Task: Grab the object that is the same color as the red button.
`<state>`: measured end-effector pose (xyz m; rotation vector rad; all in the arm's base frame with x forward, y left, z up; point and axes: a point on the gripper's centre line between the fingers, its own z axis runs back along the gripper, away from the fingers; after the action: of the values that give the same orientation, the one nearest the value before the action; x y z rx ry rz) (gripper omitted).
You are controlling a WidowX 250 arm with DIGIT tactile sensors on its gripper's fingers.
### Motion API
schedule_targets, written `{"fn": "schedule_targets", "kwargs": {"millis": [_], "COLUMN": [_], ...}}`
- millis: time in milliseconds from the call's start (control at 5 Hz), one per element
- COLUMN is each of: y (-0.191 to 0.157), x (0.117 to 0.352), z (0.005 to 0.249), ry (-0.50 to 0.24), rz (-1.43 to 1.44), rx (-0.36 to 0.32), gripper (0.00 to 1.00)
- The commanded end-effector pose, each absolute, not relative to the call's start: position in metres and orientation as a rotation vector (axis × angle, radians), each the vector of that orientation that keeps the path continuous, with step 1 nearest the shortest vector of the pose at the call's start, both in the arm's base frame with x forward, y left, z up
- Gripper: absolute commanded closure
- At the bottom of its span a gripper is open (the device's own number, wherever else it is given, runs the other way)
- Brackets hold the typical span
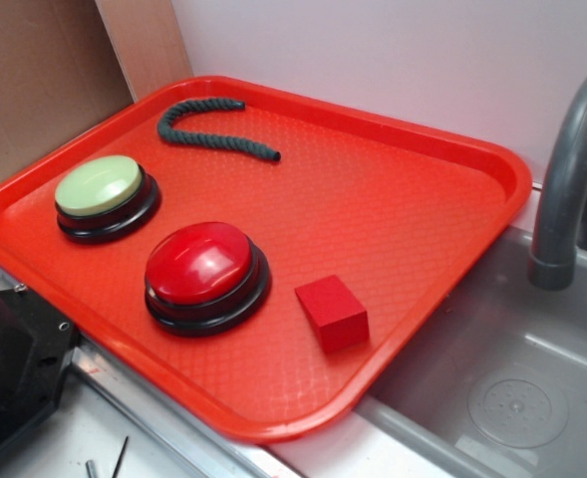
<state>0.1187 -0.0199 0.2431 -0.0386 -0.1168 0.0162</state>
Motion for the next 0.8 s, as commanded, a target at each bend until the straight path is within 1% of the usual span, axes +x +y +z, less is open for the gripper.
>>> {"fn": "schedule_targets", "kwargs": {"millis": [0,200,400,600], "y": [-0.02,-0.023,-0.044,-0.063], "x": [0.119,0.128,0.141,0.151], "z": [0.243,0.239,0.225,0.209], "ry": [-0.117,-0.157,-0.146,-0.105], "rz": [0.016,0.222,0.301,0.407], "rx": [-0.039,-0.108,-0.113,-0.122], "gripper": [0.0,0.0,0.0,0.0]}}
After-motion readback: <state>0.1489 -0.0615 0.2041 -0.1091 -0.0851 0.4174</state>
